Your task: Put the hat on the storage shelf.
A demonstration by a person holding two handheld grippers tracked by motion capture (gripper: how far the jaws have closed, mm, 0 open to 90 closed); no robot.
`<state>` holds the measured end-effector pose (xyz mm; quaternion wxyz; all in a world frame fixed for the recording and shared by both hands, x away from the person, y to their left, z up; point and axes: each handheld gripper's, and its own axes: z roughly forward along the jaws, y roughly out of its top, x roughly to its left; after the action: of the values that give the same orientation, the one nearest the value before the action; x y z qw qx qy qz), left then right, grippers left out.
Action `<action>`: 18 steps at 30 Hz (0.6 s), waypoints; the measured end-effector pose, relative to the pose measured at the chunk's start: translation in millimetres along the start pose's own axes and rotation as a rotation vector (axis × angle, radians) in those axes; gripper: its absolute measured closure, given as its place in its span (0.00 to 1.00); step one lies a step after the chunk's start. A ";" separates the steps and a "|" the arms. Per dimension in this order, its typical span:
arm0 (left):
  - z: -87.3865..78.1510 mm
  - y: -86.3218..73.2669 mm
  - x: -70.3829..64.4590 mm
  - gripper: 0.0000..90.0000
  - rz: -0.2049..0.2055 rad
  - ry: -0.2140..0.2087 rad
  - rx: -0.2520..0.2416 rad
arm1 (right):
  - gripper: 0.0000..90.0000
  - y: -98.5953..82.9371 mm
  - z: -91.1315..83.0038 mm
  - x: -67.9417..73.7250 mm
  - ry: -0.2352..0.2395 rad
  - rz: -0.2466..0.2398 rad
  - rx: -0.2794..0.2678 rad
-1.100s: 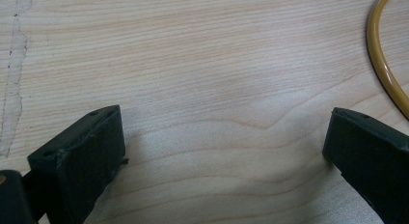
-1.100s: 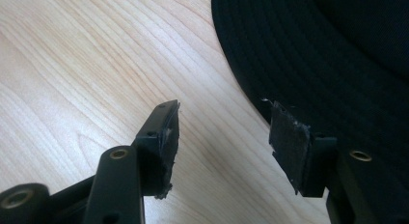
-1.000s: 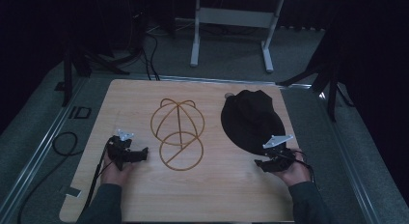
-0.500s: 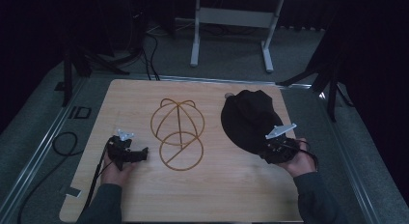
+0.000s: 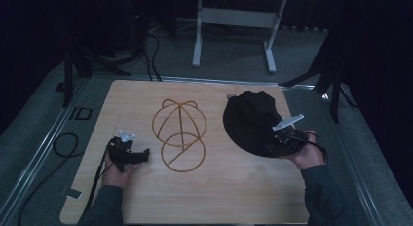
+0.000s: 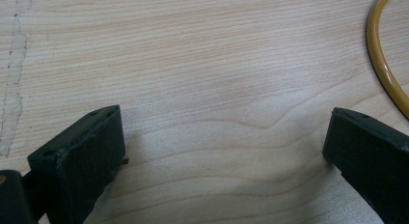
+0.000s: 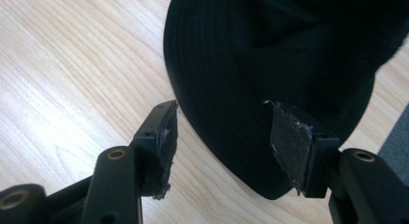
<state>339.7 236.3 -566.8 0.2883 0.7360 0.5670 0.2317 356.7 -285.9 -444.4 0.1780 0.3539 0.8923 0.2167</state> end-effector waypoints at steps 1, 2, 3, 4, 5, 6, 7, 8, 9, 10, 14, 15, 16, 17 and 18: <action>0.0 0.0 0.0 0.01 0.000 0.000 0.000 | 0.47 0.7 -1.1 -1.3 -0.001 0.002 0.000; 0.0 0.0 0.0 0.01 0.000 0.000 0.000 | 0.47 1.5 -2.1 -2.6 0.000 0.006 0.003; 0.0 0.0 0.0 0.01 0.000 0.000 0.000 | 0.47 2.3 -3.1 -4.1 -0.005 0.007 0.003; 0.1 0.0 -0.1 0.01 -0.002 0.000 -0.001 | 0.47 3.4 -4.0 -5.8 -0.009 0.011 0.004; 0.1 0.0 -0.1 0.01 -0.002 0.000 -0.001 | 0.47 4.3 -4.6 -7.8 -0.012 0.012 0.005; 0.1 0.0 -0.1 0.01 -0.002 0.000 -0.001 | 0.47 5.3 -5.1 -9.9 -0.015 0.016 0.005; 0.1 0.0 -0.1 0.01 -0.002 0.000 -0.002 | 0.47 6.5 -5.8 -12.1 -0.018 0.023 0.007; 0.1 0.0 -0.2 0.01 -0.002 0.000 -0.001 | 0.47 7.7 -6.0 -14.5 -0.019 0.030 0.002; 0.2 0.0 -0.3 0.01 -0.004 0.000 -0.003 | 0.47 9.2 -6.2 -16.2 -0.020 0.041 0.000; 0.2 0.0 -0.3 0.01 -0.004 0.000 -0.003 | 0.47 10.7 -6.0 -17.5 -0.022 0.044 -0.001; 0.2 0.0 -0.3 0.01 -0.004 0.000 -0.003 | 0.47 17.6 -4.8 -22.7 -0.037 0.045 0.006; 0.2 0.0 -0.3 0.01 -0.004 0.000 -0.003 | 0.47 19.1 -4.6 -24.1 -0.041 0.042 0.010; 0.2 0.0 -0.3 0.01 -0.004 0.000 -0.003 | 0.46 20.6 -4.5 -25.4 -0.044 0.042 0.015; 0.2 0.0 -0.2 0.01 -0.004 0.000 -0.003 | 0.46 21.8 -4.5 -26.7 -0.043 0.044 0.018; 0.2 0.0 -0.2 0.01 -0.004 0.000 -0.003 | 0.46 23.0 -5.2 -27.8 -0.041 0.046 0.023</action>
<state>339.7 236.1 -566.9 0.2896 0.7345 0.5681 0.2320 386.1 -291.9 -423.7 0.1871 0.3808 0.8825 0.2030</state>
